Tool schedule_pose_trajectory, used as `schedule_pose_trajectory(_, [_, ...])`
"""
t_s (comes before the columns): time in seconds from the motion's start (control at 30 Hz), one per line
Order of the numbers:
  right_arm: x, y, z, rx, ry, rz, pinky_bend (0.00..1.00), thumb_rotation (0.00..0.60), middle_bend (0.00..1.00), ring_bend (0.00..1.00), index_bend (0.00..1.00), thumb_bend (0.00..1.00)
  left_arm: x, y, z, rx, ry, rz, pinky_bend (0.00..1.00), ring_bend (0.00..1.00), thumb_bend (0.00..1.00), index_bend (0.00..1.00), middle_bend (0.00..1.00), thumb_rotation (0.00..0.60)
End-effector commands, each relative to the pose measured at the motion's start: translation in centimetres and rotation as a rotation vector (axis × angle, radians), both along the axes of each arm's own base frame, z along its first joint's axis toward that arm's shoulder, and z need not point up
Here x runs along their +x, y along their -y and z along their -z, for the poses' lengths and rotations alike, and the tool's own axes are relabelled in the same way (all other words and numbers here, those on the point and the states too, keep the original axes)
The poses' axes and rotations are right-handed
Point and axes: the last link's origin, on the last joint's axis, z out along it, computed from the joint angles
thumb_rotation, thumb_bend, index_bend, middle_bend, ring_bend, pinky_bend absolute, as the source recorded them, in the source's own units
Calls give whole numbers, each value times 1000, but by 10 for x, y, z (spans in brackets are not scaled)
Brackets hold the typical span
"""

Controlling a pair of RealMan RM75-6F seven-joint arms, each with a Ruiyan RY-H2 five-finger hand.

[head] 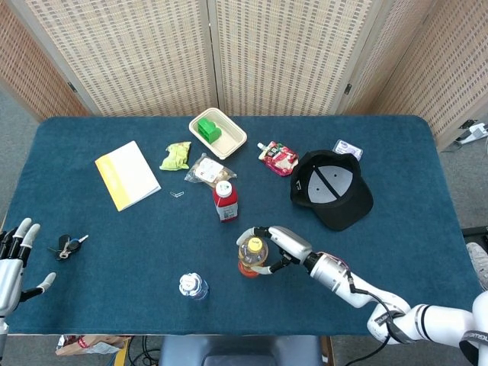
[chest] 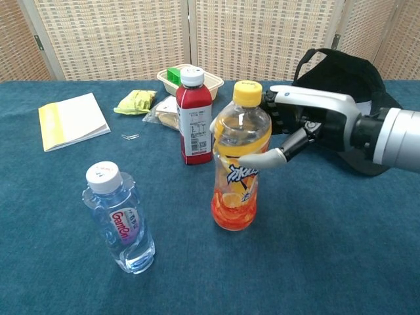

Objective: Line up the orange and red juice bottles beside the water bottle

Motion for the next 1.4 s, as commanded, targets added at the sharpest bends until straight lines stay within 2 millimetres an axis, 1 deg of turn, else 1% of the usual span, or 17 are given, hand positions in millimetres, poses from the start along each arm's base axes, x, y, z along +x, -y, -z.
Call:
schedule_pose_trajectory(0.03, [0, -8, -7, 3, 2, -21, 308, 600, 409, 278, 475, 392, 1, 0, 0, 0, 2, 4, 39, 51, 168, 98, 26, 600])
schedule_pose_trajectory(0.13, [1, -17, -9, 21, 2, -40, 310, 600, 408, 278, 475, 390, 1, -1, 2, -4, 4, 10, 39, 51, 168, 98, 25, 600])
schedule_pose_trajectory(0.3, [2, -27, -4, 49, -8, -63, 310, 600, 408, 278, 475, 383, 3, -1, 4, -12, 6, 16, 39, 51, 168, 98, 26, 600])
schedule_pose_trajectory(0.5, [4, -32, 5, 72, -13, -72, 310, 600, 408, 278, 475, 360, 2, 0, 2, -7, 4, 13, 39, 51, 168, 98, 26, 600])
schedule_pose_trajectory(0.77, [8, -34, 14, 88, -23, -83, 310, 600, 407, 279, 475, 347, 0, 2, 1, -2, 6, 8, 39, 51, 169, 98, 25, 600])
schedule_pose_trajectory(0.93, [8, -35, 17, 98, -34, -90, 310, 600, 394, 283, 475, 278, -1, 2, 1, 0, 9, 7, 39, 51, 168, 98, 26, 600])
schedule_pose_trajectory(1.03, [8, -35, 16, 104, -38, -96, 297, 600, 368, 261, 470, 231, -2, 2, 1, -2, 16, 6, 39, 51, 168, 98, 26, 600])
schedule_pose_trajectory(1.1, [9, -35, 16, 103, -39, -105, 257, 600, 334, 229, 436, 205, -2, 3, 1, -4, 14, 6, 39, 51, 168, 98, 26, 600])
schedule_pose_trajectory(1.17, [9, -35, 15, 105, -40, -113, 212, 600, 297, 194, 379, 191, -3, 3, 2, -4, 15, 5, 39, 51, 168, 98, 25, 600])
schedule_pose_trajectory(1.27, [9, -36, 13, 106, -43, -125, 151, 600, 227, 130, 230, 163, -3, 3, 1, -4, 15, 5, 39, 51, 168, 98, 25, 600])
schedule_pose_trajectory(1.3, [9, -36, 12, 101, -46, -131, 114, 600, 187, 95, 137, 157, -3, 3, 2, -5, 15, 3, 39, 51, 168, 98, 25, 600])
schedule_pose_trajectory(1.33, [9, -36, 11, 91, -49, -138, 83, 600, 152, 65, 67, 153, -3, 3, 2, -7, 16, 2, 39, 51, 168, 98, 25, 600])
schedule_pose_trajectory(1.4, [9, -36, 7, 68, -48, -149, 44, 600, 96, 19, 3, 149, -4, 3, 2, -9, 15, 0, 39, 51, 168, 98, 25, 600])
